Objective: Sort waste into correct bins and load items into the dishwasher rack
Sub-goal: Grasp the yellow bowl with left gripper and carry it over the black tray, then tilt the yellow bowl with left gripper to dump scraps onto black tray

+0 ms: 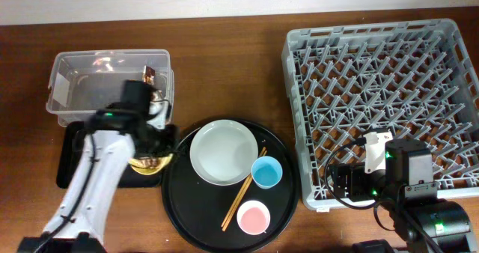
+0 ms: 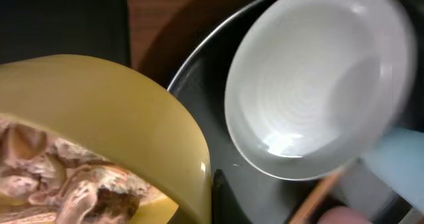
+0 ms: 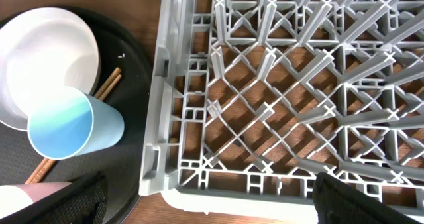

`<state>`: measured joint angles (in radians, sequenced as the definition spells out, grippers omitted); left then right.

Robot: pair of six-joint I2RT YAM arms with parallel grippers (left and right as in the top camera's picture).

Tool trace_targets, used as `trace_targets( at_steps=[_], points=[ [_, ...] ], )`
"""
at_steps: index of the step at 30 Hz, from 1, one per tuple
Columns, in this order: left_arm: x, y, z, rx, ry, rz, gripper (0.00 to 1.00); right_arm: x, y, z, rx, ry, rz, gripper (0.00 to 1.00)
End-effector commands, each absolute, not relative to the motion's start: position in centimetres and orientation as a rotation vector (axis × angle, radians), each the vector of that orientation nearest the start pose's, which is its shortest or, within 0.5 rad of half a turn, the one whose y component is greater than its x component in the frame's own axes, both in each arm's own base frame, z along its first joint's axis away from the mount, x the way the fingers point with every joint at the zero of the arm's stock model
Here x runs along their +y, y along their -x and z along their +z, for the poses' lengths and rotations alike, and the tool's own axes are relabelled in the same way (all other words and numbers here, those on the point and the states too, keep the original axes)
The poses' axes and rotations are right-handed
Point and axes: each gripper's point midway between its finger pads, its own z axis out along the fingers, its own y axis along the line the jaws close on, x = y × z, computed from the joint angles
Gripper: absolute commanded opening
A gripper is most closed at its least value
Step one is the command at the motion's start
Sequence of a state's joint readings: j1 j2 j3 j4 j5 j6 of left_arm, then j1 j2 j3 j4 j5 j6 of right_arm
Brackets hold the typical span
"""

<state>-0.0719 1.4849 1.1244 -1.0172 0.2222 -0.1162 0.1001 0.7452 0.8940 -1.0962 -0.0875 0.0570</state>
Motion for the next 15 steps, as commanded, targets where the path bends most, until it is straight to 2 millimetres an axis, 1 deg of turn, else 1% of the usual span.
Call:
trace_targets(
  at_steps=[1,3,5,8,13,15],
  points=[
    [-5.5,-30.5,14.2,2.720,-0.109,-0.796,0.00,3.7,-20.1,19.5,2.501,0.084,0.187,0.99],
    [-4.3,-30.7,15.5,2.575,-0.109,-0.966,0.00,3.7,-20.2,19.5,2.501,0.084,0.187,0.99],
    [-2.2,-30.9,15.6,2.462,-0.033,-1.084,0.00,3.7,-20.2,19.5,2.501,0.084,0.187,0.99],
    [-0.4,-31.6,15.8,2.326,0.060,-1.246,0.00,3.7,-20.2,19.6,2.501,0.084,0.187,0.99],
    [1.9,-32.7,13.9,2.174,0.284,-1.494,0.00,3.7,-20.2,19.5,2.501,0.084,0.187,0.99],
    [2.4,-33.0,13.9,2.124,0.330,-1.544,0.00,3.7,-20.2,19.5,2.501,0.084,0.187,0.99]
  ],
)
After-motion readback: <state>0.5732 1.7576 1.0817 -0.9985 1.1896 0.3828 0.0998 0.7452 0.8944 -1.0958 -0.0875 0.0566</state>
